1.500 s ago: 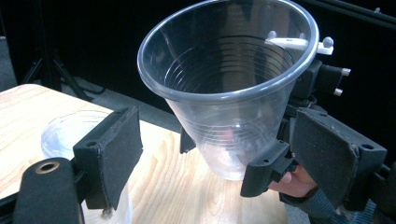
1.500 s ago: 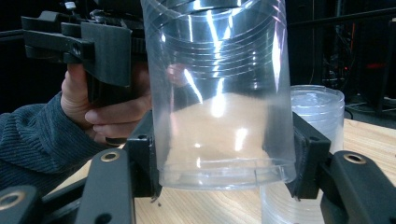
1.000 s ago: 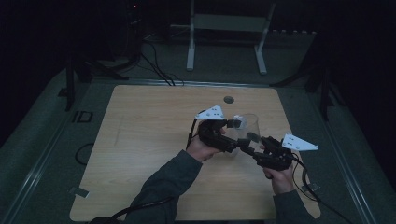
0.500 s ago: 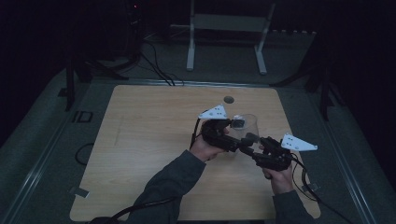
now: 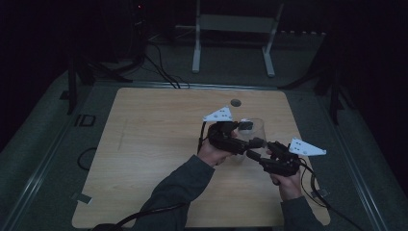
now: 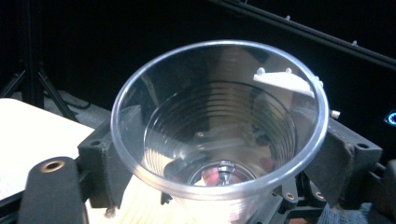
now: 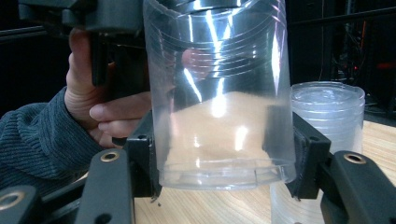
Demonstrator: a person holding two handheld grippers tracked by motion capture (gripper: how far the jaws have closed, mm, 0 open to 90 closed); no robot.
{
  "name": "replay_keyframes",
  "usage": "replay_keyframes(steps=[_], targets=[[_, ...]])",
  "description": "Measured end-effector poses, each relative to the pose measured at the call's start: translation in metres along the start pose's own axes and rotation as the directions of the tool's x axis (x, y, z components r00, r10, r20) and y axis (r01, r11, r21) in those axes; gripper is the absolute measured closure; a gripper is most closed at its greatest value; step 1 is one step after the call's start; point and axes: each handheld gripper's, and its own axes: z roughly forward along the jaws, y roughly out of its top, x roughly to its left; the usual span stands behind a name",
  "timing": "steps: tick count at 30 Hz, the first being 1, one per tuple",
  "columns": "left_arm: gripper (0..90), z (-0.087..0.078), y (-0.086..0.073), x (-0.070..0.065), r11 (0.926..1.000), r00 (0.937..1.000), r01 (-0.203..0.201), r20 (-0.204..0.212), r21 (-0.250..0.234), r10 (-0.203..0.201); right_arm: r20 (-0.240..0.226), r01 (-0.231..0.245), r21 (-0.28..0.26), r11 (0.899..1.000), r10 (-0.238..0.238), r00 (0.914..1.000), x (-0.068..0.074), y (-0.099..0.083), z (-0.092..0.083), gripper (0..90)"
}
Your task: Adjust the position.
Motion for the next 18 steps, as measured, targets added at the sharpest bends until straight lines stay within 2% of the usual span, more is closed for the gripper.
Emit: replay_keyframes(steps=[4,11,13,15,18], targets=[[26.3,-0.0013,-0.0002,-0.0007,0.9999,1.0000,-0.003,-0.009,-0.010,0.003,-0.003,0.000,0.000,1.000,0.000,1.0000,-0.0001,0.0006,-0.0007,40.9],[29.8,-0.0001,-0.0006,-0.0026,0.9997,0.9997,-0.024,-0.010,-0.006,0.024,-0.005,0.010,0.018,1.000,-0.010,0.9999,-0.0005,0.0017,-0.0022,38.5],[30.1,-0.0005,-0.0005,-0.0027,0.9996,0.9996,-0.027,-0.013,-0.006,0.027,-0.003,0.017,0.034,0.999,-0.017,0.9999,-0.0003,0.0024,-0.0026,36.8],[30.4,-0.0017,0.0003,-0.0025,0.9996,0.9995,-0.027,-0.018,-0.008,0.027,0.018,0.028,0.064,0.998,-0.029,0.9994,0.0001,0.0042,-0.0027,31.8],[30.6,-0.0032,0.0012,-0.0025,0.9993,0.9987,-0.036,-0.037,0.003,0.037,0.039,0.052,0.105,0.993,-0.056,0.9977,0.0011,0.0086,-0.0042,29.0]])
